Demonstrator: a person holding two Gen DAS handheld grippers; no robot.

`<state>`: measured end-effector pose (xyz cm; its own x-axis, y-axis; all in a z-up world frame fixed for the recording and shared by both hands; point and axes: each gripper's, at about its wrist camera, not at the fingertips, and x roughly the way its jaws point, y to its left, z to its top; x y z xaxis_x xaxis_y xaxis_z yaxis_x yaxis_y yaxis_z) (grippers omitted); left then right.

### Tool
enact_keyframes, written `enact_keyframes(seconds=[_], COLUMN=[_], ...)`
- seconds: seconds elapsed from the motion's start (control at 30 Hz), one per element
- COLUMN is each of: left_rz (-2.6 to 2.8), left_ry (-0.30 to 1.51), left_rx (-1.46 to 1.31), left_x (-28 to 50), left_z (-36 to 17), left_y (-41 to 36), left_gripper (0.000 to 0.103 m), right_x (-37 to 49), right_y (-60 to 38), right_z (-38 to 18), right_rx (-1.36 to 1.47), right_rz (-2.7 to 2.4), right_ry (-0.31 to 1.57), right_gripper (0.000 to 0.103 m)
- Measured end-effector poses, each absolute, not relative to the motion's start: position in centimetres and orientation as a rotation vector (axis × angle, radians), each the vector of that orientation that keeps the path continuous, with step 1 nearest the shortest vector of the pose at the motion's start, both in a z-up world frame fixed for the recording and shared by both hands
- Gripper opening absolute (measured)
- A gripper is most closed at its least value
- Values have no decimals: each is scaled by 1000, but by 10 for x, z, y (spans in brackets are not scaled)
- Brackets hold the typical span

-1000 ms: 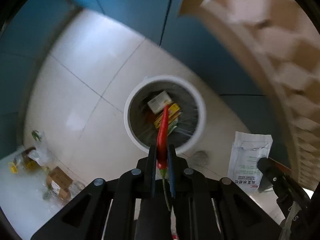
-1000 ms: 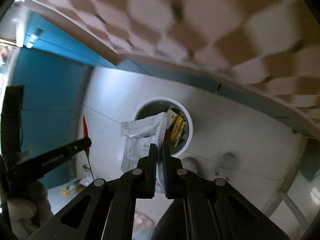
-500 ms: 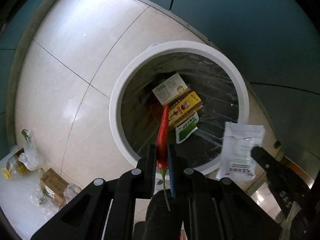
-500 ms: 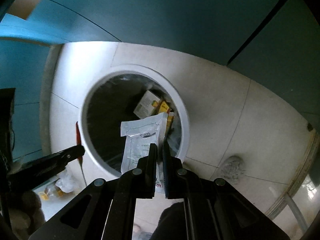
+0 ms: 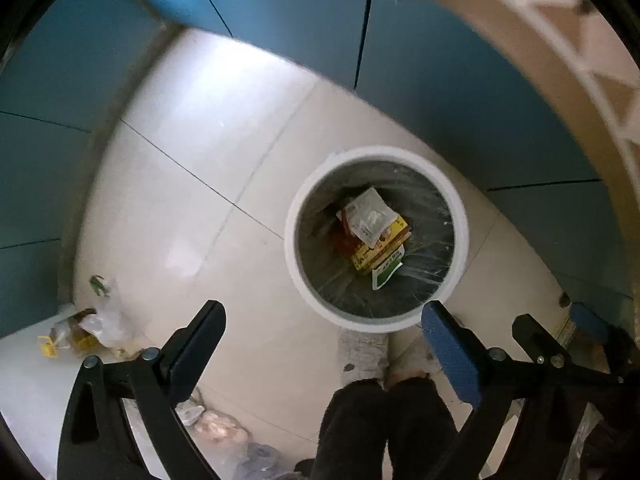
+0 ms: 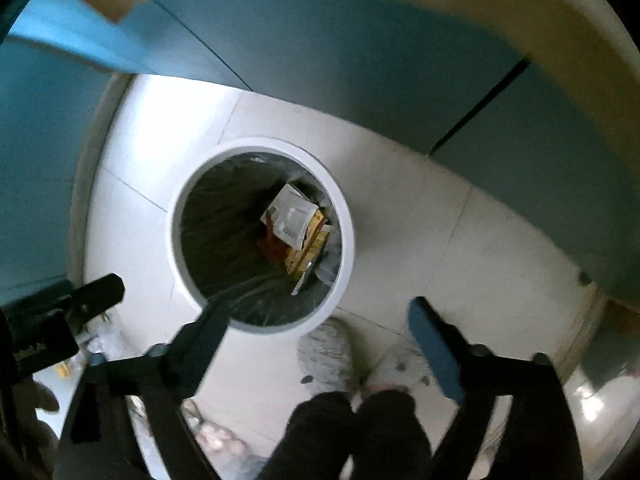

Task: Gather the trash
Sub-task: 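Open both tools to drop the sachet and chili into the bin, then raise both open tools from the bin back up to the counter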

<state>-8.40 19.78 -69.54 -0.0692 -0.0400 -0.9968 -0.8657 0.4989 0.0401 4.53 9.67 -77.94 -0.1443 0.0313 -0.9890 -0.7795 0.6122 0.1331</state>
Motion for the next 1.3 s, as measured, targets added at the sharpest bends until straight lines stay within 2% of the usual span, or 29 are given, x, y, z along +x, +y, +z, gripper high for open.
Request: enact_keyframes(seconds=[0.23,0.43,0.87,1.1,1.3], left_rz=[837,853,937,914,829], left_ry=[1423,1374,1164,1010,996], left_rx=[-777,-733,-606,-452,-321], left_x=[-99,-112,-118,-51,45], left_z=[-591,-505,-318,-233,-209], left_y=[177,159,135,127,111], left_gripper=[100,100,100,100,100], right_x=[37,25,5,50,138], right_y=[90,72,36,7,-41], right_z=[-673,-557,-372,-277,-227], right_rx=[-681,-675,-494,-273,-87], right_rz=[844,899,973,948,799], right_ry=[1467,1359,1338,1265,1191], right_gripper=[103,103,103,103,103])
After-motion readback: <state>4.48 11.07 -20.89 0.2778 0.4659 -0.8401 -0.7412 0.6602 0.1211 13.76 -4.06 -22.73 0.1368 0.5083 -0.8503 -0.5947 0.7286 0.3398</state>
